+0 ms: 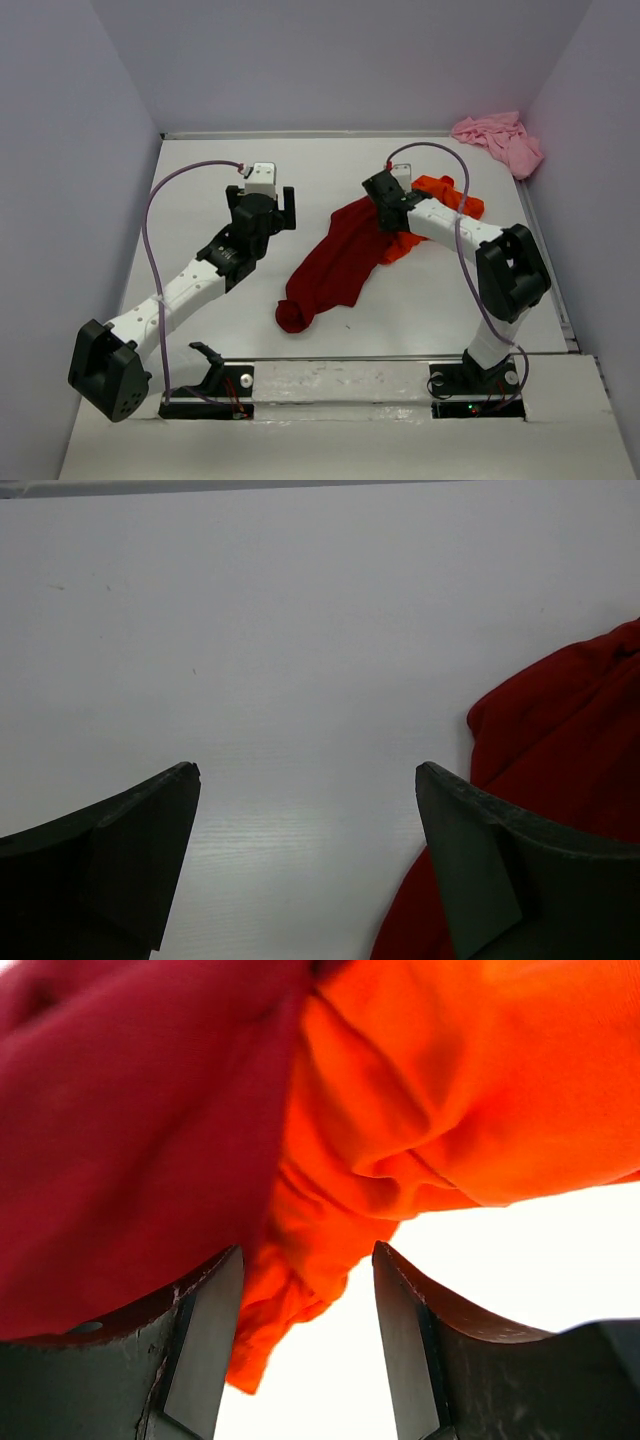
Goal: Fold and stack the t-shirts
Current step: Move the tshirt to the center of the board
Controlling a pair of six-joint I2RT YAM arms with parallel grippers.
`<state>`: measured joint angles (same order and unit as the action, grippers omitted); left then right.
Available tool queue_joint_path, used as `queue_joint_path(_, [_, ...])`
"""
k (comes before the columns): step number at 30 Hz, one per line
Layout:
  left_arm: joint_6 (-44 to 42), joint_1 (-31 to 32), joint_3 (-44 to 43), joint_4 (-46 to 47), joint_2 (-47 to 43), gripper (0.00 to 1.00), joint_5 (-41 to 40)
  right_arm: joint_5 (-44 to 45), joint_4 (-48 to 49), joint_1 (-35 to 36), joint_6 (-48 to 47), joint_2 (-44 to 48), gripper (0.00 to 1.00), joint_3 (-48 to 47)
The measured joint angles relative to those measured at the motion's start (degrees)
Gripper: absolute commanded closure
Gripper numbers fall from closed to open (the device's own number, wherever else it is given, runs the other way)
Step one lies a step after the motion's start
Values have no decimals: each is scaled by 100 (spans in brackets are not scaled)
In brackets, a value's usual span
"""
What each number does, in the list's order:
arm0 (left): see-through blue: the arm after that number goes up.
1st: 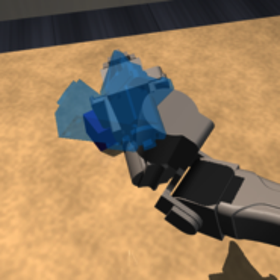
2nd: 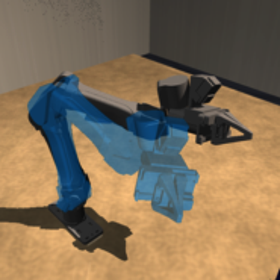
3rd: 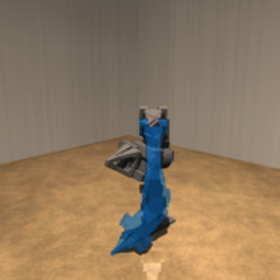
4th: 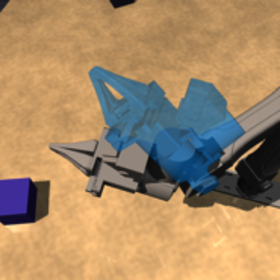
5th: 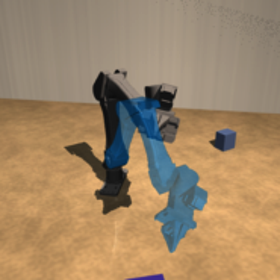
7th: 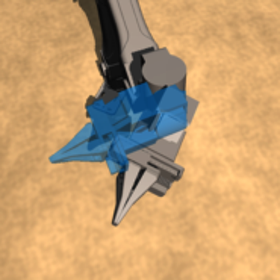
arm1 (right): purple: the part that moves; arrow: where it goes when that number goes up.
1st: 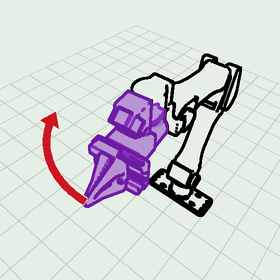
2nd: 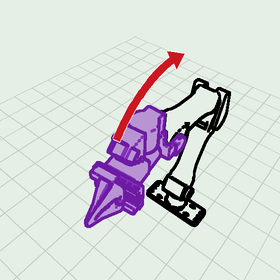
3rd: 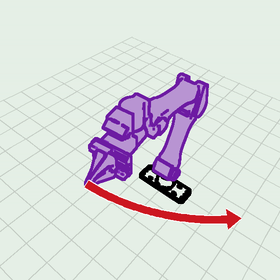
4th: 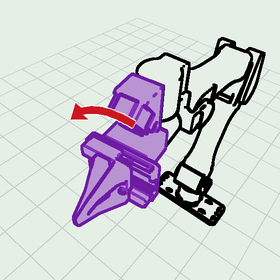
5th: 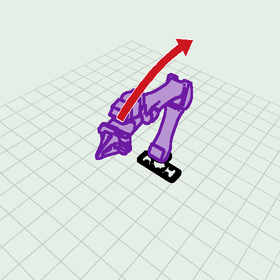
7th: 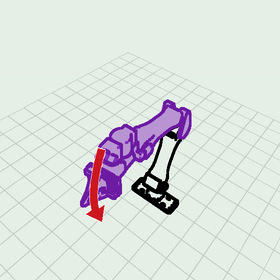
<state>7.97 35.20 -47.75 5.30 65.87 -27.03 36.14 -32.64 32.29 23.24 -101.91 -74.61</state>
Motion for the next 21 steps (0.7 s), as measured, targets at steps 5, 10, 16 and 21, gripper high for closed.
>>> queue_joint_path(5, [0,0,0,0,-2,1,103,22,-48,-424,79,-61,40,243])
queue_joint_path(10, [-2,0,0,0,-9,1,129,-114,-87,-898,131,-496,39,267])
queue_joint_path(16, [-2,2,0,0,-33,1,155,-529,-155,-1292,195,-931,40,-136])
queue_joint_path(21, [-9,13,0,0,-66,1,146,-870,-192,-1707,186,-1333,40,-767])
